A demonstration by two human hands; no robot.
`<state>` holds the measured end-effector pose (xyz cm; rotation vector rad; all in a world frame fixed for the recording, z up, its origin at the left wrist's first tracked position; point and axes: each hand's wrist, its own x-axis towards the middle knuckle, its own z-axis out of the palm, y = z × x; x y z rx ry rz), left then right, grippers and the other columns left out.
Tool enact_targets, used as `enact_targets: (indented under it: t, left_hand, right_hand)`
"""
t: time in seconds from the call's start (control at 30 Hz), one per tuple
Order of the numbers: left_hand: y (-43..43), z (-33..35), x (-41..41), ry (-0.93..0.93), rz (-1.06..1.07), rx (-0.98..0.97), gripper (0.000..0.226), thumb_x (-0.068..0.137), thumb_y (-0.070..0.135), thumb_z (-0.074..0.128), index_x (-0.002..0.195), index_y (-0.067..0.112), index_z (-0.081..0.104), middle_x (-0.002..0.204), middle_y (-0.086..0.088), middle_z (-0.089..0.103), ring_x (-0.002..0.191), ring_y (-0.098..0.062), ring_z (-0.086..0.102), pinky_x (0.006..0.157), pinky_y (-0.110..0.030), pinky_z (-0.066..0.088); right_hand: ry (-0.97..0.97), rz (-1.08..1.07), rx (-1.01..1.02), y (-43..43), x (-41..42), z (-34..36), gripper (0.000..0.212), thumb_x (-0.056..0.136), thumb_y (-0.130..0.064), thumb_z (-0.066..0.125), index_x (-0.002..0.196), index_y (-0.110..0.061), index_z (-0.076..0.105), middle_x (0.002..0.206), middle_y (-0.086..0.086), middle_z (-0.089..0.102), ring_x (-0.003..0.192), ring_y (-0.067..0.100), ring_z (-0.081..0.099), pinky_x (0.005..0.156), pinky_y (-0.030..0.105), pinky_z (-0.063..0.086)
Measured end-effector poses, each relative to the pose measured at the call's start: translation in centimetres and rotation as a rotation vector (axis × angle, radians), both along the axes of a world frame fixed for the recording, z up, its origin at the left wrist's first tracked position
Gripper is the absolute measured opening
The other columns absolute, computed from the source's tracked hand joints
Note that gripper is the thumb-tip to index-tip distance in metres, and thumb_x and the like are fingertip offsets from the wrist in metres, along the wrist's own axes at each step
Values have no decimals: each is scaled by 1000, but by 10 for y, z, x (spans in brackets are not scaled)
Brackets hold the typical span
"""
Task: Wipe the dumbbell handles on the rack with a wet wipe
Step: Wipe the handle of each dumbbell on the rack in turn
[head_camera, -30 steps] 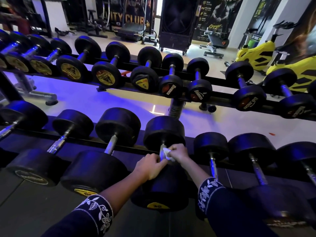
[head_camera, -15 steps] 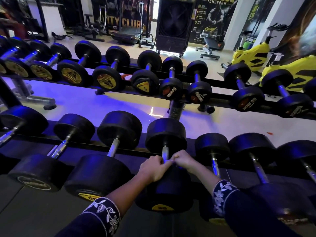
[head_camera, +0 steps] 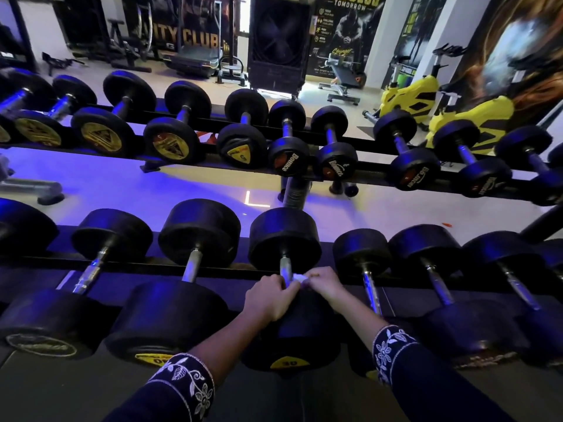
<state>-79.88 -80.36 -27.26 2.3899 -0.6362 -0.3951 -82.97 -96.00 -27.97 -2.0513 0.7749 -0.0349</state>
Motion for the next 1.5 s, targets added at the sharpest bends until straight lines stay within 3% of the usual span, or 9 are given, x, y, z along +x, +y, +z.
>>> enact_targets:
  t: [0.13, 0.33, 0.43, 0.6, 0.77, 0.93, 1.27, 1.4, 1.5]
  left_hand:
    - [12, -9, -7, -148, -56, -82, 48, 95, 58, 38, 81, 19, 62, 90, -5, 69, 93, -30, 64, 72, -34, 43]
    - [23, -13, 5, -51, -61, -202, 46, 96, 53, 44, 59, 26, 41, 64, 2, 50, 80, -35, 61, 63, -36, 34]
    - [28, -14, 6, -35, -70, -217, 44, 96, 53, 44, 61, 26, 44, 69, 0, 56, 82, -33, 62, 66, -37, 39]
    - [20, -6, 2, -63, -74, -131, 47, 95, 56, 41, 70, 19, 53, 85, -8, 67, 90, -33, 63, 66, -36, 41]
    - [-15, 11, -16, -209, -136, 60, 39, 95, 49, 39, 84, 18, 59, 101, -7, 67, 101, -30, 62, 82, -38, 43]
    - [-83, 16, -63, -396, -285, 183, 33, 95, 48, 38, 101, 22, 58, 113, -1, 64, 109, -24, 59, 91, -42, 35]
    - [-195, 2, -139, -276, -187, 294, 41, 98, 51, 36, 113, 19, 58, 123, -6, 61, 112, -29, 59, 95, -47, 38]
    - [-209, -12, -152, -235, -170, 375, 43, 98, 48, 35, 117, 16, 58, 123, -9, 62, 113, -30, 59, 92, -45, 40]
    - [-213, -24, -158, -236, -157, 364, 45, 100, 46, 30, 121, 15, 55, 120, -11, 62, 113, -32, 58, 89, -44, 44]
  right_hand:
    - [-41, -223, -21, 14, -1, 7, 6, 63, -15, 74, 63, -16, 68, 55, 1, 53, 55, 11, 48, 49, 20, 34]
    - [-26, -254, -65, 24, 10, 9, 14, 69, -12, 72, 59, -19, 65, 56, 2, 57, 50, 8, 50, 52, 20, 39]
    - [-77, -296, -103, 29, 11, 10, 21, 72, -19, 72, 54, -17, 63, 54, 3, 58, 55, 14, 56, 58, 24, 45]
    - [-177, -394, -111, 27, 0, 16, 12, 77, -18, 69, 78, -8, 75, 68, 8, 66, 67, 15, 58, 63, 23, 43]
    - [-255, -488, -65, 0, -26, 8, 10, 78, -17, 68, 81, -10, 75, 78, 9, 72, 72, 15, 62, 68, 25, 46]
    - [-226, -388, -184, -66, -67, 6, 13, 81, -21, 67, 83, -12, 75, 81, 9, 73, 81, 22, 66, 67, 26, 46]
    - [-218, -37, -266, -177, -110, 1, 12, 78, -11, 64, 82, -9, 76, 81, 13, 73, 81, 24, 67, 61, 23, 38]
    - [-133, 171, -227, -186, -113, -14, 16, 78, -19, 67, 89, -13, 77, 85, 13, 73, 85, 18, 67, 68, 27, 47]
    - [-123, 198, -139, -192, -119, -25, 19, 80, -21, 69, 92, -8, 76, 79, 8, 74, 84, 12, 64, 66, 16, 43]
